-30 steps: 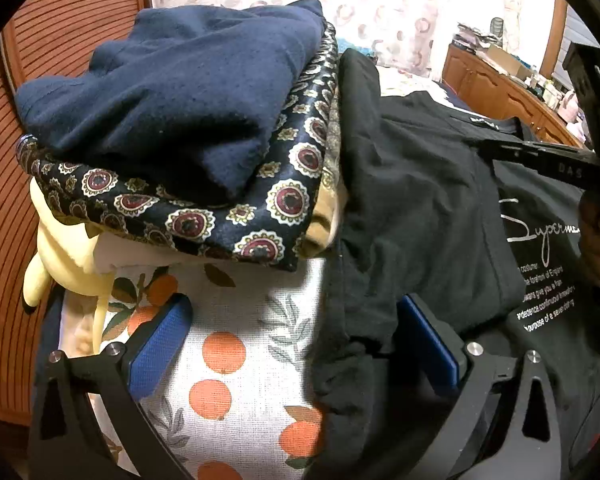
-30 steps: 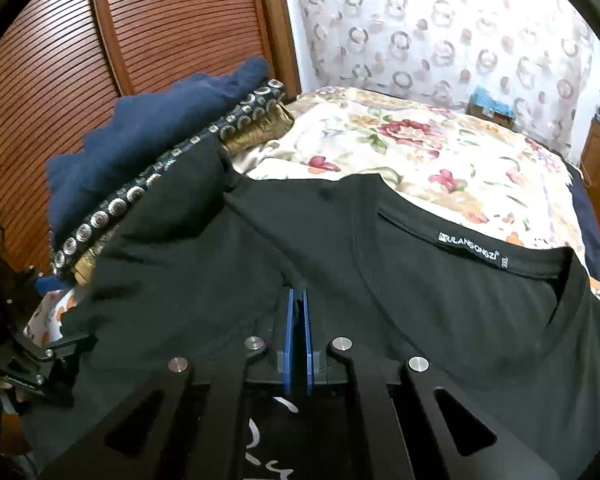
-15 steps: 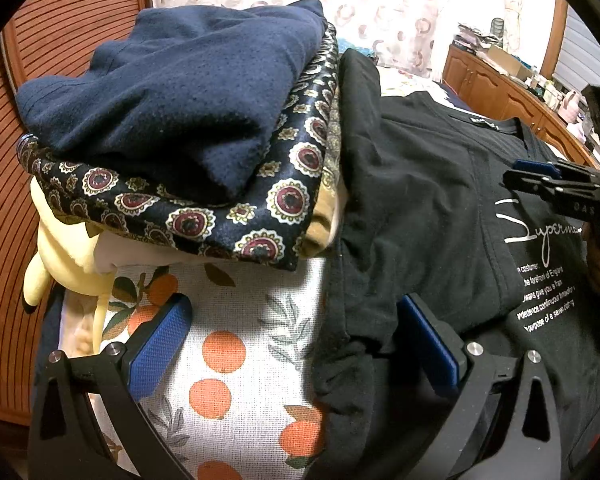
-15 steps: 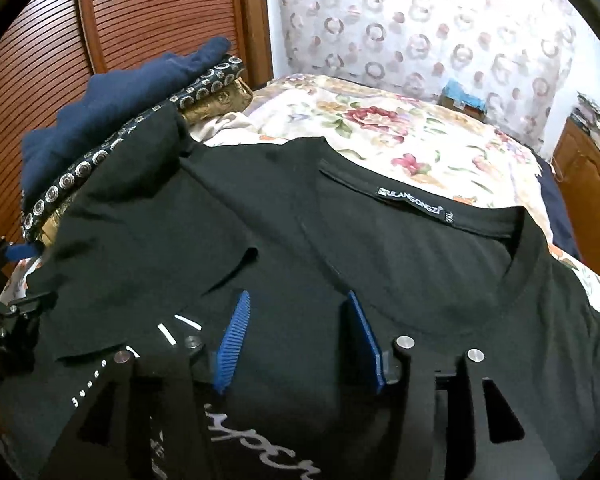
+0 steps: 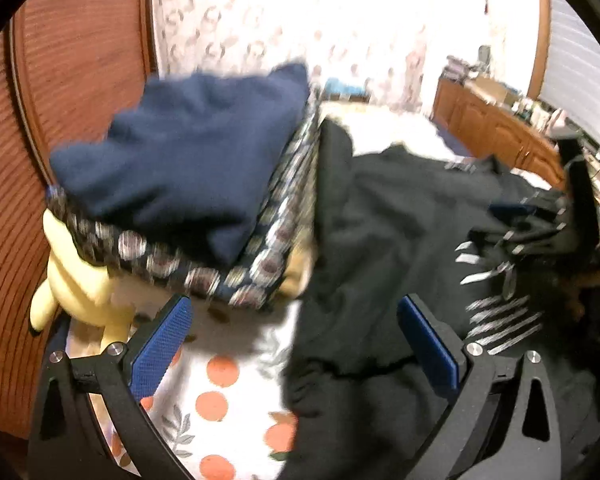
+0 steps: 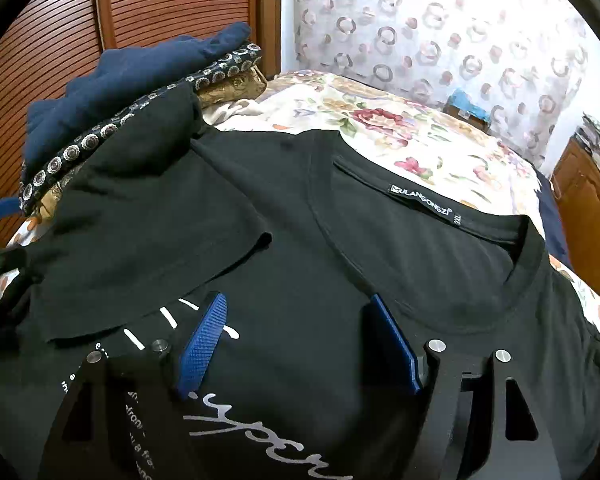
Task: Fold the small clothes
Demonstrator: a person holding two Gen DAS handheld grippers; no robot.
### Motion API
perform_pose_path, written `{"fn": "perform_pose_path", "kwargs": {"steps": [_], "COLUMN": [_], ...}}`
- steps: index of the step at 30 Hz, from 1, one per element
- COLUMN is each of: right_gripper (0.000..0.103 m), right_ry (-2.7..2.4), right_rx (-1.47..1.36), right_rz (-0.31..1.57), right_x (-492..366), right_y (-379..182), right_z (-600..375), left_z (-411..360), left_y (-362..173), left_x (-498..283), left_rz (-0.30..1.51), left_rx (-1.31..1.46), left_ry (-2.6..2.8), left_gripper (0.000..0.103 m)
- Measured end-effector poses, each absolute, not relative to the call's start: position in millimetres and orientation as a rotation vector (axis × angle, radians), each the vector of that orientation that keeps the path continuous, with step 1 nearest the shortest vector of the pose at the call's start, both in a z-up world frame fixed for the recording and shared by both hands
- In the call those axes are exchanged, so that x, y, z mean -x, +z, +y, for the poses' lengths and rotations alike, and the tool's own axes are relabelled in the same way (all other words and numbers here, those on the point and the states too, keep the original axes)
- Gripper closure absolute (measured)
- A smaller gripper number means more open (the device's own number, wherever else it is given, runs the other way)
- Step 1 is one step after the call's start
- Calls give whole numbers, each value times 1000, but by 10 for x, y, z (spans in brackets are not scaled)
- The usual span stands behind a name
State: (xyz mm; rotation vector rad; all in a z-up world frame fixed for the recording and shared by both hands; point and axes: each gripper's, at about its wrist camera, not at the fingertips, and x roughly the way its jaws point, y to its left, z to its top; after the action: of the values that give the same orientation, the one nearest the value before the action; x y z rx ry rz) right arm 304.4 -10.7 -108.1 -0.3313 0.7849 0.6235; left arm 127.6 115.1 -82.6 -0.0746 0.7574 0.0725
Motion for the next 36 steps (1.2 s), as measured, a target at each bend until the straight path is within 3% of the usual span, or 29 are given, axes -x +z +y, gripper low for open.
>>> {"fn": "perform_pose_path", "kwargs": {"steps": [8, 23, 31, 36], "right_gripper": [27, 31, 51, 59], "right_ry": [525, 29, 22, 82], "right_rx": [174, -56, -124, -183], "right_rz": [762, 782, 868, 886], "right_x": [-2911, -2515, -2650, -2812], "right_y": [-898, -993, -1137, -1141], "right_z": [-830, -3273, -3469, -3589], "left_z": [653, -520, -830, -924], "left_y": [-680, -730, -786, -917], "left_x": [-1449, -1915, -1995, -2064], "left_rz": [660, 647, 679, 799], "left_rx": [104, 25, -29, -66], "left_ry": [-44, -304, -366, -394], "left_gripper": [0, 0, 0, 0]}}
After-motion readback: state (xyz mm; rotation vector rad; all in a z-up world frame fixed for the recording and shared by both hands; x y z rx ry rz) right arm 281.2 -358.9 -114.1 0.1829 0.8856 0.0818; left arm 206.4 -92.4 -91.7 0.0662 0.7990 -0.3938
